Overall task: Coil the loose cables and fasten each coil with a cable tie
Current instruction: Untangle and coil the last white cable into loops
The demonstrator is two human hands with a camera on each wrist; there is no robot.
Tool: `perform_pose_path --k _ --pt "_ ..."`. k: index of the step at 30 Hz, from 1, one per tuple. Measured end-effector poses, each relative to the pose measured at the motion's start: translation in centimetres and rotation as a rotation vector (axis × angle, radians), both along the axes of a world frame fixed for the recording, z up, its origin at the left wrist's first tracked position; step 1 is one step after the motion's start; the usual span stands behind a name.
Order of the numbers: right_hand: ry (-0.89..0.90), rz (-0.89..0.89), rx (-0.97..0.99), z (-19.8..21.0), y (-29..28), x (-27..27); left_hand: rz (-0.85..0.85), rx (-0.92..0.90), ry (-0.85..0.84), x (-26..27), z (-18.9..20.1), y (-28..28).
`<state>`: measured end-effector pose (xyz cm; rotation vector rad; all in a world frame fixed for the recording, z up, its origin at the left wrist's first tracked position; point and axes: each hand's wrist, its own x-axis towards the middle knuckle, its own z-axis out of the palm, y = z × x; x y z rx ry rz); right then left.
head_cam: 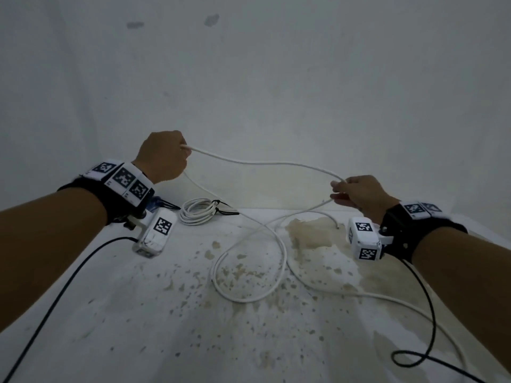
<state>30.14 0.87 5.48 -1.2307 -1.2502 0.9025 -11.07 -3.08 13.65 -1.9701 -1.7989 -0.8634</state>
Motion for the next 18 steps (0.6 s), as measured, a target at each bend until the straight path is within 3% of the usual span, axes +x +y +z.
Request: perform_pose_path --k 5,9,14,16,18 --pt "0.079 -0.01 0.079 0.9 -0.3 0.0 -0.006 -0.068 -0.008 -1.3 -1.7 0.6" --pt "-0.05 0.021 0.024 2.2 -0.9 0.8 -0.015 -0.303 0.157 0.1 -3.3 1.0" --pt "-0.157 -0.004 -0.189 -2.9 -2.1 1.3 -0.069 -0.636 0.317 4.7 -9.1 1.9" --pt "-0.167 -0.004 -0.209 -4.1 -2.1 1.6 -0.048 -0.609 0.319 7.0 -10.7 1.7" --pt "-0.158 0.009 -0.198 -4.1 -1.8 1.8 -0.141 -0.413 0.233 9.9 -11.4 0.6"
